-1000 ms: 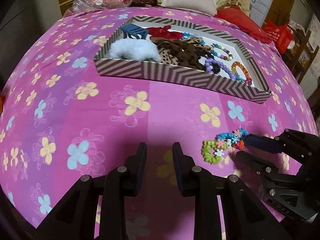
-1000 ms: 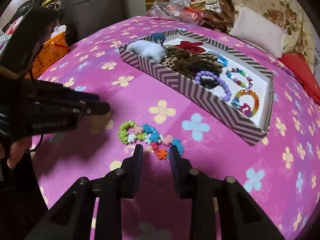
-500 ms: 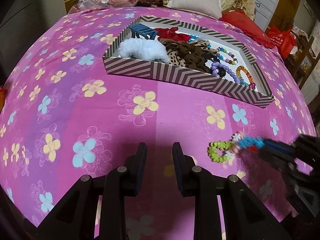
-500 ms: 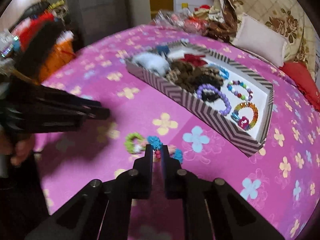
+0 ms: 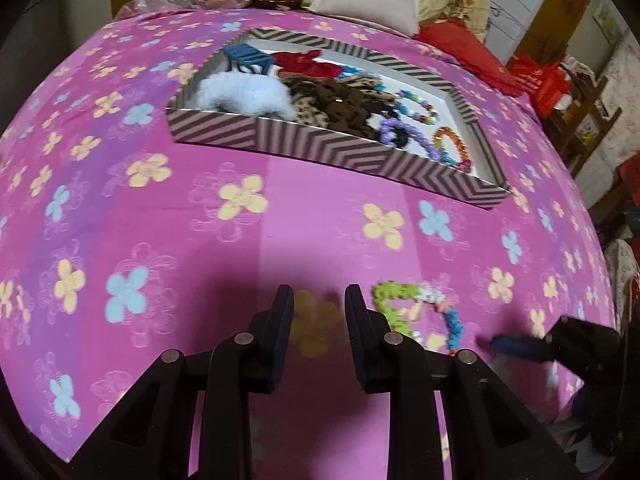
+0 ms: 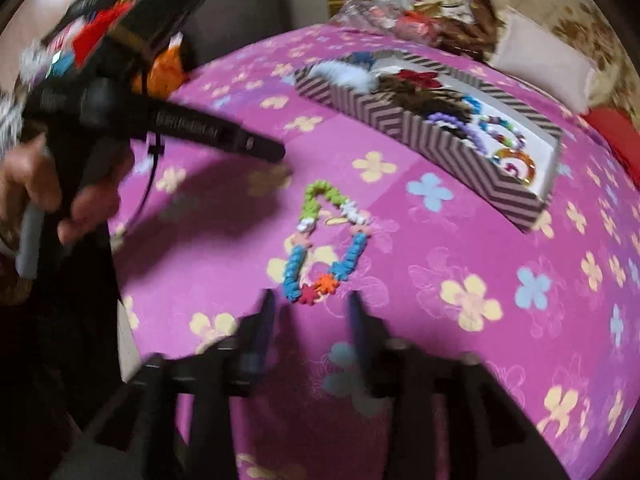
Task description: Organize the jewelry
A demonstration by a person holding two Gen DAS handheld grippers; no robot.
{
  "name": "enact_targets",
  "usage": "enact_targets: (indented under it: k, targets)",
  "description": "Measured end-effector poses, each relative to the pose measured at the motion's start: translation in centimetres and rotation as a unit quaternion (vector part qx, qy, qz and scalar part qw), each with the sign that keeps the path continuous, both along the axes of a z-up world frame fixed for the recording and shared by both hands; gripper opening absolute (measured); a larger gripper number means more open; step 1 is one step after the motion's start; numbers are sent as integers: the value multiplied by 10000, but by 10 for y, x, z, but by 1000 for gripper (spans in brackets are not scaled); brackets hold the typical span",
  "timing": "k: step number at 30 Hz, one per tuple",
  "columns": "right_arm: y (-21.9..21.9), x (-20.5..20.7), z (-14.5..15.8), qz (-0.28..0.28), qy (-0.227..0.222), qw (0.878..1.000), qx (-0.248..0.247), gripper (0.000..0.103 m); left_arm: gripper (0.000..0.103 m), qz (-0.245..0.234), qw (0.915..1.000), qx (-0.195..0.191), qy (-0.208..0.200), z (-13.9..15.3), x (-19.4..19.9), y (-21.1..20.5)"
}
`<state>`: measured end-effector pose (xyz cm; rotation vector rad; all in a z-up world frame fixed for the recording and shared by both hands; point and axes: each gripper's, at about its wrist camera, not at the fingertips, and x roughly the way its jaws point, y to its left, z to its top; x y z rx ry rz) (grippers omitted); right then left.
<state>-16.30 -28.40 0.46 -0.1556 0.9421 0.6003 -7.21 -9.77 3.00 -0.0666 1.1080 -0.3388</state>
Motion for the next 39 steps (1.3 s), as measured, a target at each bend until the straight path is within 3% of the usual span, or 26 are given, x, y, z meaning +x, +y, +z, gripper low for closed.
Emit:
enact_targets:
  k: [6,11,15,18,30,31,32,34,39]
  targets:
    - [-8,18,0,-760,-2,9971,-45,46,16,-349,9993,49,80,-4,-3,-15]
    - [13,27,-8,-685,-136,9965,-457,44,21,-663,9978,-14,91,-4,-5,-23]
    - [21,29,-15,-581,-254,9950,-774,28,24,-914,9957,-16,111,-6,-5,-29]
    - [15,31,-15,-631,-222,9951,-735,21,24,-1118,9934,182,157,-14,-4,-38]
    - [6,33,-16,-581,-251,9964,-555,21,24,-1415,9892,394,-33,-15,-3,-51]
    - [6,33,-16,-567,-266,9964,-565,21,22,-1428,9888,420,-86,-15,-3,-52]
    - [6,32,-16,-558,-288,9963,-582,19,9,-1432,9886,439,-148,-15,-4,-53]
    - [6,31,-17,-581,-375,9953,-674,13,9,-1478,9874,500,-244,-16,-5,-56]
    - [2,30,-14,-673,-423,9945,-682,13,9,-1391,9873,636,-426,-15,-10,-55]
